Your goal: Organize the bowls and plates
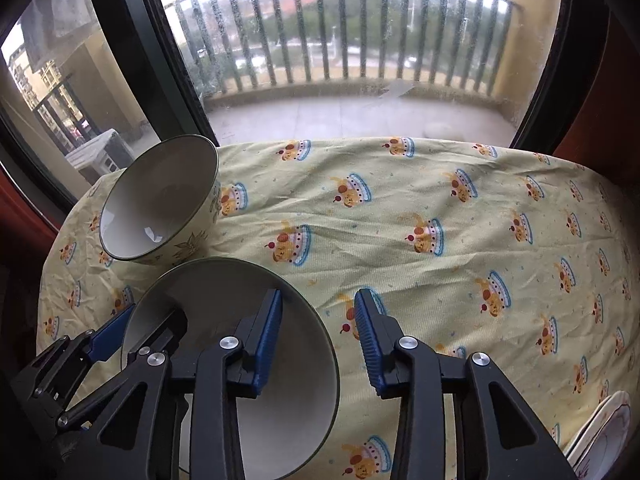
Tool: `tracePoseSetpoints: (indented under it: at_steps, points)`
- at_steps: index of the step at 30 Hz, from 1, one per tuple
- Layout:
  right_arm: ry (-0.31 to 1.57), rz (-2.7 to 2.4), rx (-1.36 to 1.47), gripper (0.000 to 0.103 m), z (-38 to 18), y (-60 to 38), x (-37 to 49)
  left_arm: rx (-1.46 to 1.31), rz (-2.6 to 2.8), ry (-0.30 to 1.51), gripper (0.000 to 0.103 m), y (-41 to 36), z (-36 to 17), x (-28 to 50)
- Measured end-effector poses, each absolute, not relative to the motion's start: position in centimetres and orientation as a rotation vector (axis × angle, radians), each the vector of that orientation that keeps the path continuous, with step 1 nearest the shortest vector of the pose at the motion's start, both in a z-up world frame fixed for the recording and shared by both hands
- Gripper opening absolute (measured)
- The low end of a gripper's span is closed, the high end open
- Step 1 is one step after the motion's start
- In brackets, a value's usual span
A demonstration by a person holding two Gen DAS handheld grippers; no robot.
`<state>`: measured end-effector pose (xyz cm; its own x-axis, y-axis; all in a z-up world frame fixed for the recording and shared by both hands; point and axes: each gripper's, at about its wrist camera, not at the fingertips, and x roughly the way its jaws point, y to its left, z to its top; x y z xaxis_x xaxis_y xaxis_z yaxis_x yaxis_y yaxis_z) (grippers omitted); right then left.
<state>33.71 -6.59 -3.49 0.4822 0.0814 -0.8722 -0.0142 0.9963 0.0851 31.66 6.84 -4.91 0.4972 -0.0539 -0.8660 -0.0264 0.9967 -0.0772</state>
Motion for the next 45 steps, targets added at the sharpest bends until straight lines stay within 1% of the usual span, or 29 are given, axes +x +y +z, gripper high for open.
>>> tracePoseSetpoints:
  at_steps: [1, 2, 3, 9, 15, 17, 19, 20, 23, 25, 26, 28, 30, 31, 32, 33, 34, 35, 41, 43, 45]
  points:
    - [1.064, 0.067, 0.068, 0.031, -3.5, -6.5, 33.7, -0.080, -0.018, 1.050, 0.030, 6.7, -4.9, 31.7]
    - [1.064, 0.075, 0.067, 0.027, -3.6, -6.4, 33.7, -0.074, -0.021, 1.049, 0.024, 6.6, -4.9, 31.6]
    - [1.061, 0.075, 0.059, 0.027, -3.5, -6.2, 33.6, -0.069, -0.023, 1.050, 0.021, 6.4, -4.9, 31.6]
    - [1.067, 0.064, 0.061, 0.027, -3.5, -6.2, 33.5, -0.050, -0.021, 1.057, 0.021, 6.2, -4.8, 31.6]
    - [1.068, 0.059, 0.048, 0.025, -3.0, -6.1, 33.2, -0.047, -0.018, 1.056, 0.017, 6.0, -4.3, 31.3]
    - [1.064, 0.056, 0.046, 0.023, -2.6, -6.3, 33.1, -0.053, -0.018, 1.057, 0.015, 5.8, -4.0, 31.1]
    - [1.056, 0.052, 0.043, 0.018, -2.1, -6.5, 32.8, -0.068, -0.027, 1.054, 0.013, 5.5, -3.5, 30.8]
    - [1.049, 0.054, 0.037, 0.004, -1.8, -6.5, 32.7, -0.070, -0.049, 1.036, 0.009, 5.1, -3.1, 30.6]
    - [1.054, 0.120, 0.078, 0.003, -0.9, -6.4, 32.5, -0.066, -0.041, 1.040, 0.008, 4.4, -2.7, 30.7]
    - [1.014, 0.071, 0.006, 0.003, -0.7, -6.2, 32.6, -0.066, -0.005, 1.048, 0.009, 4.4, -2.8, 30.7]
    - [1.017, 0.071, 0.034, 0.003, -0.6, -6.5, 32.6, -0.082, 0.001, 1.052, 0.009, 4.7, -2.9, 30.7]
    - [1.042, 0.081, 0.070, 0.005, -0.6, -6.8, 32.4, -0.075, 0.026, 1.050, 0.009, 4.9, -2.9, 30.5]
    - [1.044, 0.080, 0.022, 0.007, -0.8, -6.6, 32.1, -0.058, 0.042, 1.049, 0.012, 5.2, -3.1, 30.3]
    - [1.051, 0.085, 0.021, 0.016, -0.9, -6.6, 32.0, -0.063, 0.045, 1.057, 0.016, 5.4, -3.2, 30.2]
    - [1.070, 0.087, 0.030, 0.034, -1.2, -6.8, 32.1, -0.072, 0.050, 1.065, 0.020, 5.6, -3.4, 30.2]
    - [1.081, 0.090, 0.043, 0.059, -1.4, -6.9, 32.1, -0.080, 0.052, 1.066, 0.023, 5.8, -3.4, 30.1]
    - [1.080, 0.090, 0.060, 0.066, -1.5, -7.1, 31.9, -0.082, 0.056, 1.061, 0.028, 6.0, -3.4, 30.0]
    - [1.064, 0.092, 0.075, 0.067, -1.4, -7.3, 31.8, -0.080, 0.060, 1.054, 0.029, 6.1, -3.3, 30.0]
    - [1.073, 0.096, 0.074, 0.066, -2.0, -7.1, 32.2, -0.075, 0.054, 1.051, 0.034, 6.3, -3.6, 30.2]
    - [1.078, 0.096, 0.070, 0.061, -2.4, -7.0, 32.4, -0.077, 0.049, 1.062, 0.034, 6.4, -4.0, 30.4]
    - [1.092, 0.098, 0.076, 0.050, -2.9, -7.0, 32.7, -0.077, 0.037, 1.072, 0.034, 6.2, -4.5, 30.6]
